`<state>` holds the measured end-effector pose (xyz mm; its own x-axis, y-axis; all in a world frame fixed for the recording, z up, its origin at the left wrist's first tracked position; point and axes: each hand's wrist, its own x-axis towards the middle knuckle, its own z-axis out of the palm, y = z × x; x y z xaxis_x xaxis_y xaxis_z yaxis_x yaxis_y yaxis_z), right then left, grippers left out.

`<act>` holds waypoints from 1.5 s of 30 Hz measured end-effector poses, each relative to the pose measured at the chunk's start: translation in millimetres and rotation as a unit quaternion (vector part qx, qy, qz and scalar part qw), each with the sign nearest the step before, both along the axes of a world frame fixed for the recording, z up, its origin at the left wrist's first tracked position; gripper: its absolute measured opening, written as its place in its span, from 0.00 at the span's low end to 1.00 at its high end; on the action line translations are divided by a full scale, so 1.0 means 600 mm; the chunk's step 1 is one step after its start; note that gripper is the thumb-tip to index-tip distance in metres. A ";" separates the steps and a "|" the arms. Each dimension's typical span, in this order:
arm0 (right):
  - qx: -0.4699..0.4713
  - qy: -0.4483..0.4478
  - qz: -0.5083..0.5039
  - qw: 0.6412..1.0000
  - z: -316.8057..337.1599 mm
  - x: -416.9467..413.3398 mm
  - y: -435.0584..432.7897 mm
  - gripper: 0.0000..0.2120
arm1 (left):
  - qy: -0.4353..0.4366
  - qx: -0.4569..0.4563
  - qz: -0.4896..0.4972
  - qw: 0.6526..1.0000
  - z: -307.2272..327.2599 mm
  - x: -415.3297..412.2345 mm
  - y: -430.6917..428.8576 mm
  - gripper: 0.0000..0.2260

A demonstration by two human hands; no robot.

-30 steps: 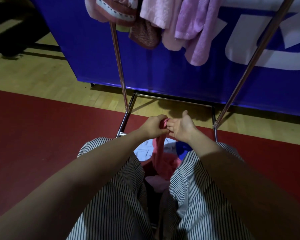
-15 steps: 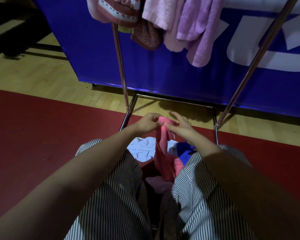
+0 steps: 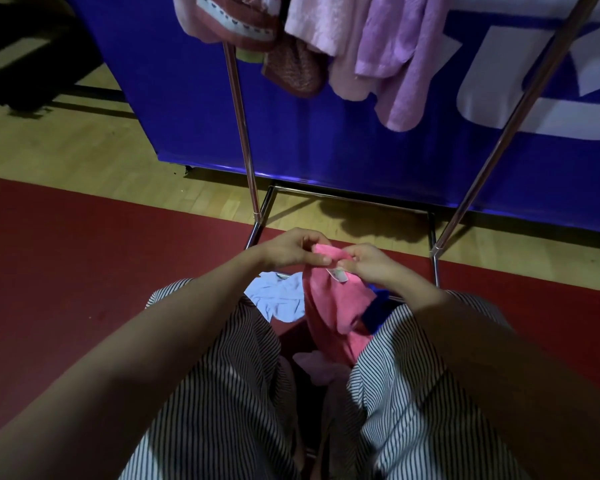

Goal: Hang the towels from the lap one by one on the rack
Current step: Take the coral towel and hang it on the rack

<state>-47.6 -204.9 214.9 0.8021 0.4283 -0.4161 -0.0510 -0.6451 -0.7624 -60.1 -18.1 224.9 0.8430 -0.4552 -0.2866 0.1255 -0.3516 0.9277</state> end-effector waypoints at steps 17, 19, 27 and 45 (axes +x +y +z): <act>-0.001 -0.085 -0.138 0.987 -0.030 0.017 -0.022 0.07 | -0.119 0.197 0.279 0.932 -0.021 0.027 0.028 0.09; 0.023 -0.123 -0.173 0.977 -0.023 0.015 -0.022 0.09 | -0.128 0.179 0.304 0.927 -0.018 0.026 0.027 0.08; 0.126 -0.170 -0.300 0.930 0.020 0.016 -0.037 0.11 | -0.159 0.112 0.355 0.914 0.014 0.005 0.012 0.09; 0.159 -0.439 -0.289 0.836 0.329 0.021 -0.031 0.09 | -0.453 0.062 0.392 0.798 0.345 -0.003 0.002 0.08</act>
